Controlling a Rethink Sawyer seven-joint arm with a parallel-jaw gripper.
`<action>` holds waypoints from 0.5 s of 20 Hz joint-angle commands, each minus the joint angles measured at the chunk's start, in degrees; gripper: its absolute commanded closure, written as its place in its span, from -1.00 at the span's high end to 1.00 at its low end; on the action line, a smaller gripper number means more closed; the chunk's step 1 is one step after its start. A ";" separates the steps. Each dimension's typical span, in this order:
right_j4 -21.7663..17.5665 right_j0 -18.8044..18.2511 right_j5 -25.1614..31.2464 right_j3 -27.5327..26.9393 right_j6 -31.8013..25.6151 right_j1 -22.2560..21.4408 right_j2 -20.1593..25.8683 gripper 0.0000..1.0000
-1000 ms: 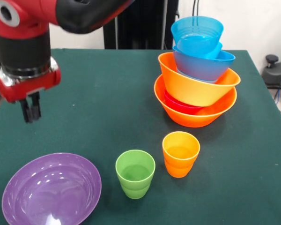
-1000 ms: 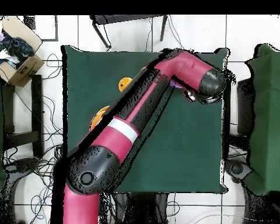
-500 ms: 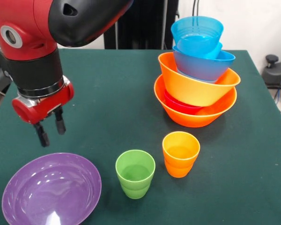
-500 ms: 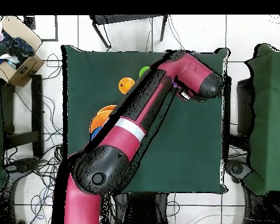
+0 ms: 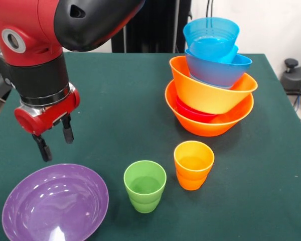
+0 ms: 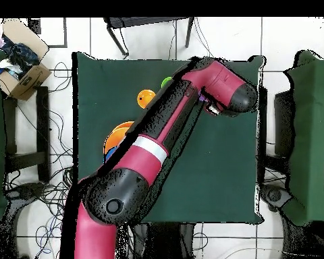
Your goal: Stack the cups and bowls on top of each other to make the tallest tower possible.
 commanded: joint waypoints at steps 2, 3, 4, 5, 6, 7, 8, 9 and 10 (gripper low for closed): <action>-1.72 -0.57 -0.66 -1.60 -21.57 1.42 6.26 1.00; -1.09 -0.83 -1.09 -1.88 -22.54 0.96 7.21 1.00; -0.68 -1.04 -1.42 -2.26 -25.28 0.56 8.32 1.00; -1.44 -1.11 -0.36 -2.74 -26.99 1.48 7.92 1.00; -1.86 -1.26 1.17 -3.51 -26.59 2.79 7.29 1.00; -1.79 -1.61 1.45 -4.27 -25.75 3.53 7.22 1.00; -1.26 -1.79 1.84 -4.75 -26.13 3.65 7.66 1.00; -1.15 -1.74 2.68 -4.89 -28.64 3.78 7.98 1.00; -1.57 -1.81 2.64 -5.15 -30.98 4.26 8.02 1.00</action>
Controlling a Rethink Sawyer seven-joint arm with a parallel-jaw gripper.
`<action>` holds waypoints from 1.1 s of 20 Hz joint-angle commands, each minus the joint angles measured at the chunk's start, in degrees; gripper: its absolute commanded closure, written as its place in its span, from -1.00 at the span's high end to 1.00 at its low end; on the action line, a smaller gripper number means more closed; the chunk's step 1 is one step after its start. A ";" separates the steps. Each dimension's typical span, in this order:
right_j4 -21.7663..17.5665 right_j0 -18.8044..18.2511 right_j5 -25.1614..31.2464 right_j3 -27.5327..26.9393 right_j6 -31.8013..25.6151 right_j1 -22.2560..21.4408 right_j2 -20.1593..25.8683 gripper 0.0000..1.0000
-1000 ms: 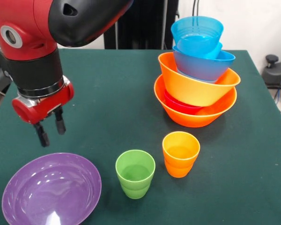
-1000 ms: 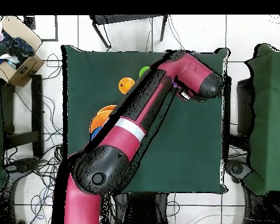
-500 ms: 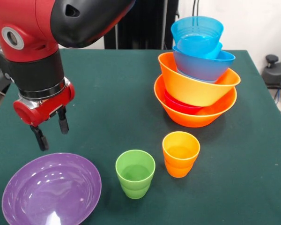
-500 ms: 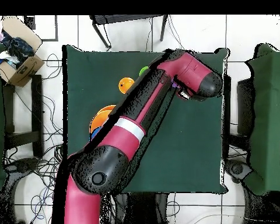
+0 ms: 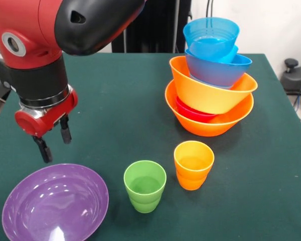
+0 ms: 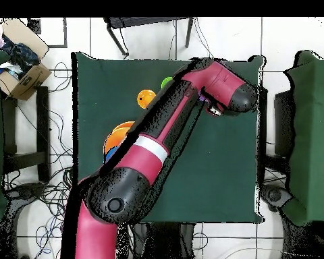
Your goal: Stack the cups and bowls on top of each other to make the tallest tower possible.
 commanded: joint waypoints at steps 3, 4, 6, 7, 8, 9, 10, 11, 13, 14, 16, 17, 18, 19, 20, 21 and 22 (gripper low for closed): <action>-0.88 -1.83 2.96 -4.88 -27.45 4.47 7.85 1.00; -0.56 -1.91 2.96 -5.01 -28.32 4.52 7.97 1.00; -0.09 -2.06 3.33 -5.34 -30.64 4.90 8.05 1.00; 0.04 -2.14 3.46 -5.46 -32.20 5.05 8.09 1.00; 0.54 -2.39 3.50 -5.82 -33.02 5.09 8.35 1.00; 0.93 -2.56 3.63 -5.96 -33.78 5.05 8.48 1.00; 1.22 -2.65 3.94 -6.12 -34.69 5.01 8.46 1.00; 1.67 -2.67 4.02 -6.12 -36.28 4.76 8.78 1.00; 2.07 -2.84 4.20 -6.50 -38.81 4.87 9.05 1.00; 1.90 -3.04 4.33 -7.00 -39.31 5.39 8.82 1.00; 1.56 -3.31 4.54 -7.75 -38.43 6.52 7.89 1.00; 1.51 -3.52 4.62 -8.12 -37.81 7.03 7.47 1.00; 1.46 -3.59 4.89 -8.34 -37.71 7.43 7.18 1.00; 1.68 -3.74 4.80 -8.52 -38.23 7.42 7.34 1.00; 1.82 -3.95 4.84 -8.92 -38.49 7.54 7.36 1.00; 1.95 -4.08 5.17 -9.11 -39.03 7.59 7.39 1.00; 2.31 -4.27 5.28 -9.43 -39.86 7.50 7.74 1.00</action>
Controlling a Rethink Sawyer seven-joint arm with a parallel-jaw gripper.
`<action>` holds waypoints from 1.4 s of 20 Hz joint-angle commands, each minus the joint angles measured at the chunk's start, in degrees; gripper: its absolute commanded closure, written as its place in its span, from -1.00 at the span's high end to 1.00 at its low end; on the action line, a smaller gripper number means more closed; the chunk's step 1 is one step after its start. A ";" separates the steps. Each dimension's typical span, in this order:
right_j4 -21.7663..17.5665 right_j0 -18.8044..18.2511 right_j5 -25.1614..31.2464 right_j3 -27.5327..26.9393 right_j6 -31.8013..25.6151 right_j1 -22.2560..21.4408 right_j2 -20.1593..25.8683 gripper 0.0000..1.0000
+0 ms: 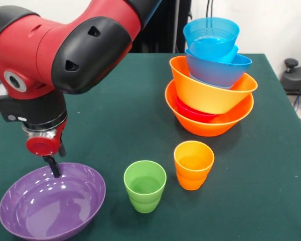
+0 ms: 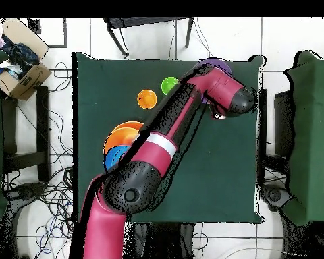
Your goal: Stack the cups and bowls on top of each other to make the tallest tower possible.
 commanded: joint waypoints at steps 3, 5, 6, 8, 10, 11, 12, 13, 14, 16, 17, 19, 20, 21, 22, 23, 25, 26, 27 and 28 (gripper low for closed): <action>3.43 -2.21 5.26 -6.08 -15.15 1.67 8.63 1.00; 4.32 -2.40 5.55 -6.27 -15.93 0.87 9.31 1.00; 4.54 -2.49 5.72 -6.31 -16.23 0.79 9.29 1.00; 5.11 -2.59 5.84 -6.25 -16.42 0.34 9.34 1.00; 5.86 -2.50 5.90 -5.79 -16.03 -0.46 9.48 1.00; 6.26 -2.78 5.91 -6.15 -15.08 -0.54 9.48 1.00; 6.50 -2.84 6.18 -6.28 -14.44 -0.39 9.45 1.00; 6.63 -3.03 6.27 -6.72 -13.90 -0.19 9.41 1.00; 6.79 -3.13 6.26 -7.10 -13.48 -0.02 9.43 1.00; 7.16 -3.26 6.52 -7.72 -13.10 0.39 9.42 1.00; 7.33 -3.24 6.57 -7.84 -13.41 0.55 9.45 1.00; 7.67 -3.17 6.75 -7.99 -15.10 0.79 9.48 1.00; 7.99 -3.01 6.59 -7.83 -15.53 0.83 9.55 1.00; 8.27 -2.99 6.56 -7.93 -15.96 0.99 9.61 1.00; 8.51 -2.93 6.44 -8.02 -16.41 1.12 9.77 1.00; 8.74 -2.87 6.31 -8.11 -16.86 1.25 9.92 1.00; 8.97 -2.76 6.02 -8.32 -17.40 1.70 10.10 1.00; 9.10 -2.66 6.00 -8.37 -17.95 1.93 10.16 1.00; 9.15 -2.58 6.16 -8.35 -18.43 2.22 10.07 1.00; 8.98 -3.04 6.49 -9.45 -18.09 3.23 9.65 1.00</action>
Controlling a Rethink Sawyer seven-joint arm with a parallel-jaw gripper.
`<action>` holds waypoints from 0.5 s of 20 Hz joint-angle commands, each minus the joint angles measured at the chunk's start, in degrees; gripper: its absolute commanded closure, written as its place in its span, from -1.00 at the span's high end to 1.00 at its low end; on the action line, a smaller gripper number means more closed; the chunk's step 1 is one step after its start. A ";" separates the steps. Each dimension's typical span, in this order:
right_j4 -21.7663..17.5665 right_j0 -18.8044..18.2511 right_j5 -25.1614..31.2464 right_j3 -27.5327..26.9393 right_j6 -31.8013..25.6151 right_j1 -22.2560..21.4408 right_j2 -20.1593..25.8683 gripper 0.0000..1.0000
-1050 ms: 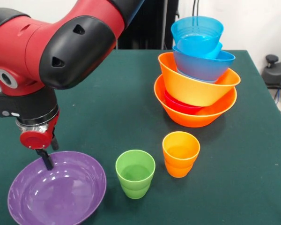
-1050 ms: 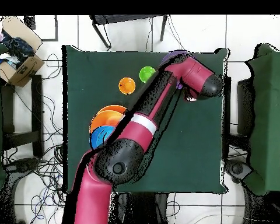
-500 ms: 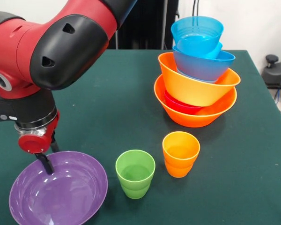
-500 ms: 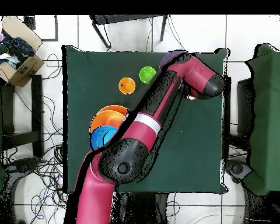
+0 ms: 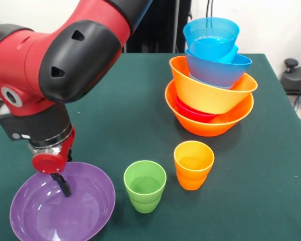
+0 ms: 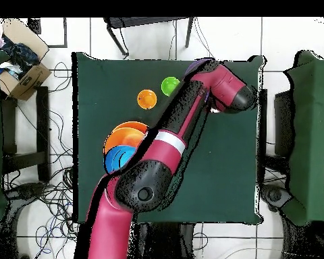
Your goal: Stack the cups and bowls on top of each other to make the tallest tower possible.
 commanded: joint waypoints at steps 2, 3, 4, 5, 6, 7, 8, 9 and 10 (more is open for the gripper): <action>2.87 -0.81 6.62 -4.87 -18.03 3.06 8.30 1.00; 3.02 -0.78 6.62 -4.92 -18.68 3.05 8.56 1.00; 3.22 -0.71 6.84 -4.92 -19.18 3.05 8.84 1.00; 3.39 -0.77 6.66 -5.09 -19.16 3.05 9.00 1.00; 3.69 -0.88 6.38 -5.19 -18.68 2.92 9.23 1.00; 3.70 -0.91 5.90 -5.18 -18.41 2.87 9.30 1.00; 3.72 -0.93 5.41 -5.18 -18.13 2.81 9.37 1.00; 3.04 -1.14 4.95 -5.60 -14.41 3.48 8.08 -1.00; 2.99 -1.16 5.23 -5.62 -13.47 3.56 7.79 -1.00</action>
